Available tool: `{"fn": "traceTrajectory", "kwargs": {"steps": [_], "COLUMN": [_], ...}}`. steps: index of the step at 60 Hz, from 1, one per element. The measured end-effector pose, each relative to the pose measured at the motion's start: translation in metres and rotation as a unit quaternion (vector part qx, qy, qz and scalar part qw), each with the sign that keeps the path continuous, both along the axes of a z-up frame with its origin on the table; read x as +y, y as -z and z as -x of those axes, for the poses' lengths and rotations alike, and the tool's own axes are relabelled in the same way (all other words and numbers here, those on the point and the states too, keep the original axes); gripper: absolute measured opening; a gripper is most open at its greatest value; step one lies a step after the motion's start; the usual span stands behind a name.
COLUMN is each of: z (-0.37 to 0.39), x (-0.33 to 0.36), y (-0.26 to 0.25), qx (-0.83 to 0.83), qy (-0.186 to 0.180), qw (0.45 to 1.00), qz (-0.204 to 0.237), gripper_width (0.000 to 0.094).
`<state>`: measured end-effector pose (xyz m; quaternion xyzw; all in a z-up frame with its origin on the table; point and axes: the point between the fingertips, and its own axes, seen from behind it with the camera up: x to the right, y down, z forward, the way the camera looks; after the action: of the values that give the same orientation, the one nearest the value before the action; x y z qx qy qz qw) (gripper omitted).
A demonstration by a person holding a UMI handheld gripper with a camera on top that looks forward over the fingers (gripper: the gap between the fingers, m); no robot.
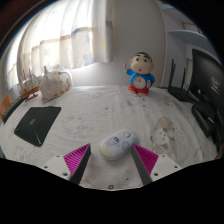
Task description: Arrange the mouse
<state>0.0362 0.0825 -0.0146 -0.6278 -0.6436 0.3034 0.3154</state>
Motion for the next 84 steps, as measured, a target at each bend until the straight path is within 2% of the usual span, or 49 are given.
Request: {"fn": "traceTrajectory", "kwargs": {"steps": [23, 31, 34, 36, 40, 44, 50, 51, 57, 65, 75, 84], "z": [0.047, 0.054, 0.056, 0.057, 0.058, 0.058, 0.058, 0.058, 0.063, 0.069, 0.083, 0.09], "x": [-0.001, 0.0, 0.002, 0.007, 0.007, 0.009, 0.017, 0.018, 0.015, -0.024, -0.124, -0.23], "y": [0.003, 0.003, 0.003, 0.004, 0.004, 0.003, -0.004, -0.007, -0.037, -0.088, -0.144, -0.134], "qx": [-0.011, -0.011, -0.011, -0.01, -0.01, -0.012, -0.015, -0.016, -0.006, 0.002, 0.03, 0.031], "qy": [-0.009, -0.006, -0.005, -0.001, -0.002, -0.004, 0.016, 0.017, 0.024, 0.013, -0.023, -0.04], "qw": [1.0, 1.0, 1.0, 1.0, 1.0, 1.0, 1.0, 1.0, 1.0, 1.0, 0.999, 0.998], "qz": [0.015, 0.022, 0.023, 0.018, 0.02, 0.012, 0.007, 0.004, 0.002, 0.016, 0.023, 0.029], "gripper_width": [0.0847, 0.0711, 0.0607, 0.0498, 0.0483, 0.0428, 0.0361, 0.0318, 0.0313, 0.0311, 0.0312, 0.031]}}
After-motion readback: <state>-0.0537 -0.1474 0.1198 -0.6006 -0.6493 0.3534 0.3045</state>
